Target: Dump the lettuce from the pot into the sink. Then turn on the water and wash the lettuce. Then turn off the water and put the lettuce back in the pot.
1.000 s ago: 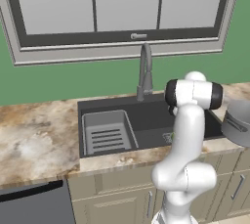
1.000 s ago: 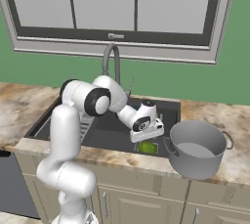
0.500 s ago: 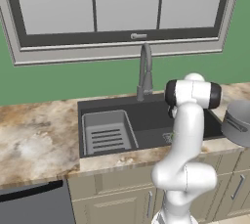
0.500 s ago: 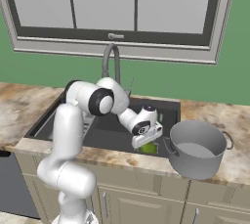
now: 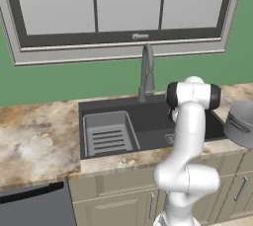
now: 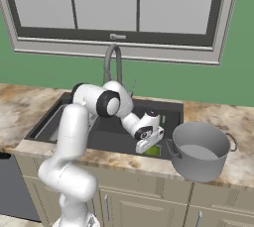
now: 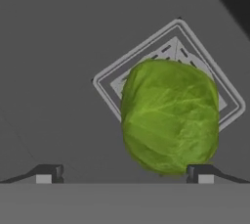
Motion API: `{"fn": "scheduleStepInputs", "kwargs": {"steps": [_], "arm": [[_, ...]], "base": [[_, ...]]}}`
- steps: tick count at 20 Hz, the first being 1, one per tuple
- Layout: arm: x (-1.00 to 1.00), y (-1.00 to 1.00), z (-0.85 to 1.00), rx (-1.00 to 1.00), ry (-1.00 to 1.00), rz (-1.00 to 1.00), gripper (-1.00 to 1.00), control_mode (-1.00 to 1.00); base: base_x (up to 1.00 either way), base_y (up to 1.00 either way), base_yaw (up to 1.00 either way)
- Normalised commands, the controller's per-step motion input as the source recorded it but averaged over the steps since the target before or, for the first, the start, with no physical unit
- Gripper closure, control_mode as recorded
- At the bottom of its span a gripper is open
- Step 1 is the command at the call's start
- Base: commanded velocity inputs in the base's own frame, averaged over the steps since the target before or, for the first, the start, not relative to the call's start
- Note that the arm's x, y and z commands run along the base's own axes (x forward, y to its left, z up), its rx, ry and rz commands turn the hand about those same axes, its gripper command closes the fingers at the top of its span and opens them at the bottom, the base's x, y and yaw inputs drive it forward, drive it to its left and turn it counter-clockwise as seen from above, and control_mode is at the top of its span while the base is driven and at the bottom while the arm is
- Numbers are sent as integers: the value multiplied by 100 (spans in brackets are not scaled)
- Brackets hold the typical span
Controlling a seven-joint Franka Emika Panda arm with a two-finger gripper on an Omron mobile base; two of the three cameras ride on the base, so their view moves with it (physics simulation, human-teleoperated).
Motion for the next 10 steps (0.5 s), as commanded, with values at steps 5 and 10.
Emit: {"fn": "scheduleStepInputs", "kwargs": {"steps": [5, 10], "arm": [[24, 0, -19, 0, 0, 7, -100, -100], [27, 0, -17, 0, 0, 6, -100, -100]], "base": [[0, 0, 0], [0, 0, 0]]}}
